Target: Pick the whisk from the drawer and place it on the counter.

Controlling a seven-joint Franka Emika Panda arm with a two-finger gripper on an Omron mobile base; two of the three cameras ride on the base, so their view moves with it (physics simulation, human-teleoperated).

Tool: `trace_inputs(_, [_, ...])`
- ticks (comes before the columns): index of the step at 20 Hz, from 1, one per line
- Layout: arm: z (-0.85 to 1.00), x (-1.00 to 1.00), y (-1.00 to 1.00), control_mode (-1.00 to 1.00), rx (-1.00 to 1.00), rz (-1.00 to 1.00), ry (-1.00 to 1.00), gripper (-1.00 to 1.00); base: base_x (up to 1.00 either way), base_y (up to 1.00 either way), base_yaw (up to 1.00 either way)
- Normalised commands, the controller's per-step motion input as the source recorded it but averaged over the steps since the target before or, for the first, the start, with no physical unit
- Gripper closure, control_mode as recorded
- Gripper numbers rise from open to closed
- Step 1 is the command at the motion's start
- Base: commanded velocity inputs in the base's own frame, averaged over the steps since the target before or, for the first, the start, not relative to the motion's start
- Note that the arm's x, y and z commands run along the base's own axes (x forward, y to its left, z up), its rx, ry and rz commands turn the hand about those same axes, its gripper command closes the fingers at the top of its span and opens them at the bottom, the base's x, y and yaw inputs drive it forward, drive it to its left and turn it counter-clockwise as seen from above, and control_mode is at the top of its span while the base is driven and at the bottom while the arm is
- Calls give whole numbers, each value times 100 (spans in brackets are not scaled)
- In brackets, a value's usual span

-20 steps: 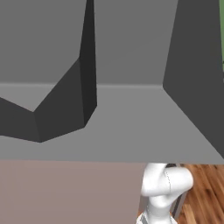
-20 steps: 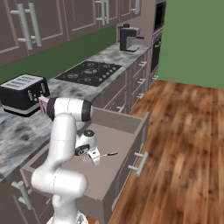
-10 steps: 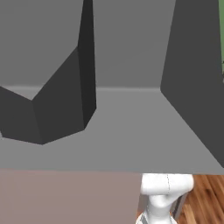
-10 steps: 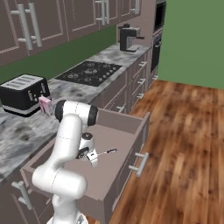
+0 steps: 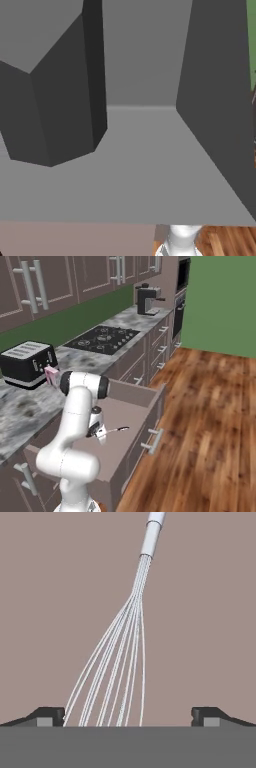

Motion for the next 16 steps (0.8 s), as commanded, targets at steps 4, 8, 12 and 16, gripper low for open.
trace_inputs(4, [-34,23,16,-100,0,0,0,100,0,0,0])
trace_inputs(8, [-22,7,4,-100,0,0,0,100,0,0,0])
trace_inputs(12, [-7,-3,-16,-100,0,0,0,100,0,0,0])
trace_inputs(16, [2,-13,-40,-100,5,0,-5,100,0,0,0])
